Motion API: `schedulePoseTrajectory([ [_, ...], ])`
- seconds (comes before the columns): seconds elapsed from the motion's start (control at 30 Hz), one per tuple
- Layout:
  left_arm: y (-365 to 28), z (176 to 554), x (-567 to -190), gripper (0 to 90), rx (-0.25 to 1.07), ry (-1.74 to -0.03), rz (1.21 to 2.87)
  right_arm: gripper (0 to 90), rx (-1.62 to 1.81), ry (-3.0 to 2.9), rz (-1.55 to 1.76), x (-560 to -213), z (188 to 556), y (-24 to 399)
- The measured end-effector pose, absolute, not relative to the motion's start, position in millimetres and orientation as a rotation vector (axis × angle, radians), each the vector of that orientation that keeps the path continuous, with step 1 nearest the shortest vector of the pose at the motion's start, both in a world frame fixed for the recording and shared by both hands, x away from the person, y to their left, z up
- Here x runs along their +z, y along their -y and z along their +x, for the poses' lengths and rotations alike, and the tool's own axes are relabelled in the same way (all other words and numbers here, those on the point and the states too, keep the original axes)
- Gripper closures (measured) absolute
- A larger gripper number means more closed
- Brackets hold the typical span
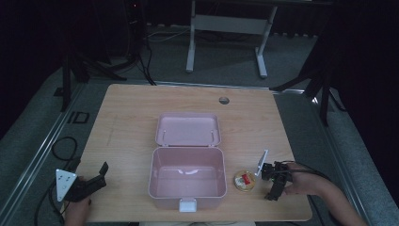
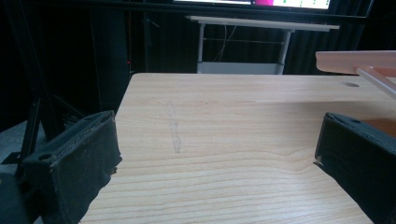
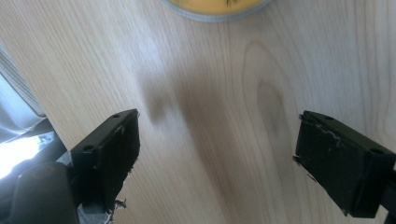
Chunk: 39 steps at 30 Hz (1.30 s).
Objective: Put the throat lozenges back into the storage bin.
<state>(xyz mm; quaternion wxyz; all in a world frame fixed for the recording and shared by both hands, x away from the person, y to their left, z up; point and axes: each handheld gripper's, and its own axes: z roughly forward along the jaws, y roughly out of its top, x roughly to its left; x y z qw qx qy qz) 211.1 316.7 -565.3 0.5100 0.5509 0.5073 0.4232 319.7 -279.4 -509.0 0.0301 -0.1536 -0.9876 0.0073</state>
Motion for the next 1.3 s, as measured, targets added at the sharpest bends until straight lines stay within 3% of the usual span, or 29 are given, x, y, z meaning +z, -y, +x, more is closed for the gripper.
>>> schedulePoseTrajectory([
  [0.63,-317,211,-565,0.3,1.009,-1.214,1.324,14.3,0.068,3.051,-0.344,-502,343,231],
  [1.13,-318,211,-565,0.3,1.002,-1.210,1.325,14.4,0.103,3.046,-0.228,-517,346,197],
  [1.3,-318,211,-565,0.3,1.001,-1.209,1.326,19.6,0.101,3.047,-0.219,-519,345,192],
])
